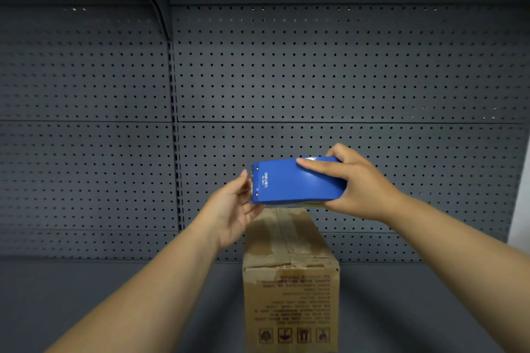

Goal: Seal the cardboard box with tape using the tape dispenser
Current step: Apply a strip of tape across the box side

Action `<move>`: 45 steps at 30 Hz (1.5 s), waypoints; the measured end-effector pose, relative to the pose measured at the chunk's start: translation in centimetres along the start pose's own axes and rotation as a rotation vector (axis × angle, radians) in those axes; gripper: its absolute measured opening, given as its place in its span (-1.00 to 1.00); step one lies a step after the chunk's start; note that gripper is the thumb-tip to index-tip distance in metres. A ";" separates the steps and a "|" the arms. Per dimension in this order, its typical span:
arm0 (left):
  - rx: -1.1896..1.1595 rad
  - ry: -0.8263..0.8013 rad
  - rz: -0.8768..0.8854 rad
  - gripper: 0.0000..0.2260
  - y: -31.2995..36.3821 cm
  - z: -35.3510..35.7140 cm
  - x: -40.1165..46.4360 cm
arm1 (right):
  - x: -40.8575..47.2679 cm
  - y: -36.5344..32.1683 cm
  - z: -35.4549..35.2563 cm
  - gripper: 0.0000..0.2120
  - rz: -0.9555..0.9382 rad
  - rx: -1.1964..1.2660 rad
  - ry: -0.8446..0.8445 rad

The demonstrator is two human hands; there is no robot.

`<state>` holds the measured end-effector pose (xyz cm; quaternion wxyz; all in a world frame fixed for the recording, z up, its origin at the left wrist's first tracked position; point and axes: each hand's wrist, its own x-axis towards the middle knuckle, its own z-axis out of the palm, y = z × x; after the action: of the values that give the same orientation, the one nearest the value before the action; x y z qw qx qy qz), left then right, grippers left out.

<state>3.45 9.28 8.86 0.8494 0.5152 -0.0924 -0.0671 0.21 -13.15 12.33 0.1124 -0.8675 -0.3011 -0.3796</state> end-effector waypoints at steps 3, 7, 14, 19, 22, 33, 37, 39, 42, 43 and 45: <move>-0.028 -0.036 -0.057 -0.84 -0.1 0.1 -0.2 | -0.2 0.4 -0.3 -0.22 0.009 0.035 0.025; -0.002 -0.061 -0.083 -0.87 -0.2 -0.1 -0.5 | -0.5 0.8 -0.8 -0.27 0.014 0.045 0.038; 0.259 0.048 -0.044 -0.94 -0.6 0.1 -0.3 | -0.9 1.1 -1.1 -0.28 0.016 0.055 -0.022; 0.384 0.107 0.005 -0.90 -0.8 0.4 -0.5 | -1.3 1.6 -1.6 -0.29 0.063 0.104 -0.110; 0.467 0.126 0.034 -0.88 -1.0 0.7 -0.9 | -1.8 2.1 -2.0 -0.31 0.069 0.140 -0.164; 0.601 0.292 0.036 -0.85 -1.7 -3.4 -6.1 | -6.5 5.6 -5.4 -0.37 0.065 0.089 -0.266; 0.628 0.310 -0.047 -0.85 -3.1 -3.0 -7.0 | -8.5 6.0 -5.7 -0.39 0.119 0.054 -0.323; 0.641 0.321 -0.065 -0.85 -3.5 -2.7 -6.7 | -9.0 5.8 -5.7 -0.40 0.141 0.045 -0.327; 0.685 0.343 -0.072 -0.84 -3.7 -2.9 -6.4 | -9.4 5.3 -5.7 -0.40 0.179 0.061 -0.351; 0.694 0.348 -0.071 -0.83 -3.8 -3.0 -6.2 | -9.5 5.1 -5.5 -0.40 0.190 0.058 -0.363; 0.712 0.359 -0.075 -0.81 -3.9 -3.3 -6.1 | -9.7 4.9 -5.1 -0.40 0.201 0.049 -0.376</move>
<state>-1.80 11.57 3.39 0.6175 0.7838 0.0588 0.0291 -4.97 -23.44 8.96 0.1126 -0.9457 -0.2378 -0.1906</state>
